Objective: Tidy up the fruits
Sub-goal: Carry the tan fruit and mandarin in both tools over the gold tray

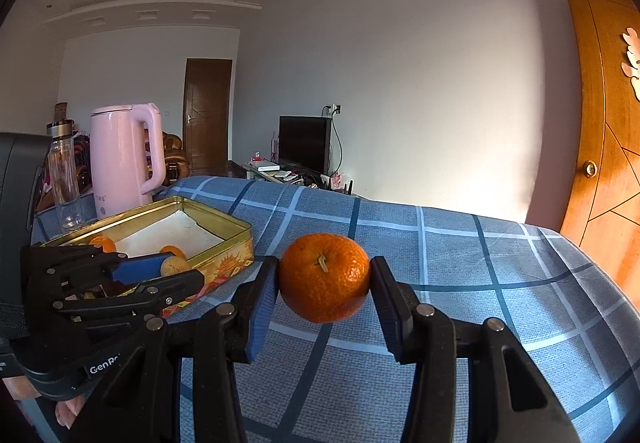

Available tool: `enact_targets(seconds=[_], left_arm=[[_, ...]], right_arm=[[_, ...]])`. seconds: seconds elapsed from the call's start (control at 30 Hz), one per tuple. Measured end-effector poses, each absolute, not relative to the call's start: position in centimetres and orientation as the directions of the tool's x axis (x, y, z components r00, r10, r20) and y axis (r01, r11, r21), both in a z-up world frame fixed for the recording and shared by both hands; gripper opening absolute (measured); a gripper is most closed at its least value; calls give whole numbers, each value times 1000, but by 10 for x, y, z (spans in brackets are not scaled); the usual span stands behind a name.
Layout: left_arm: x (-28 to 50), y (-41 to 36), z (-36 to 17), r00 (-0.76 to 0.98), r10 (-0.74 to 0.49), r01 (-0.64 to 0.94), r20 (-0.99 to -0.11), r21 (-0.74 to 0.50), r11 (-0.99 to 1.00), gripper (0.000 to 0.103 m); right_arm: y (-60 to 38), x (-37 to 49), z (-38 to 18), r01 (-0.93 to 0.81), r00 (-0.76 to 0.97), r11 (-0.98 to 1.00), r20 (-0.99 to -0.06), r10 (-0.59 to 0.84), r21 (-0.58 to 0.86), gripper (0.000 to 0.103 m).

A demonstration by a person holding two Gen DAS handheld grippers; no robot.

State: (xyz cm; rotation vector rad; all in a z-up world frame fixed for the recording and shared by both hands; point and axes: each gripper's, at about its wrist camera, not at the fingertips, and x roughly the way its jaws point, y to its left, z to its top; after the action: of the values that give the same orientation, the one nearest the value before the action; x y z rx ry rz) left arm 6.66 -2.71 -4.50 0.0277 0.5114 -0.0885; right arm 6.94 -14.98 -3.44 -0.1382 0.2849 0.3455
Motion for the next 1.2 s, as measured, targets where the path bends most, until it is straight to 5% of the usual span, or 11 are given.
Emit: enact_targets(seconds=[1.2], left_arm=[[33, 64, -21, 898, 47, -57, -437, -10, 998, 29]], right_arm=[[-70, 40, -1, -512, 844, 850, -261, 469, -127, 48]])
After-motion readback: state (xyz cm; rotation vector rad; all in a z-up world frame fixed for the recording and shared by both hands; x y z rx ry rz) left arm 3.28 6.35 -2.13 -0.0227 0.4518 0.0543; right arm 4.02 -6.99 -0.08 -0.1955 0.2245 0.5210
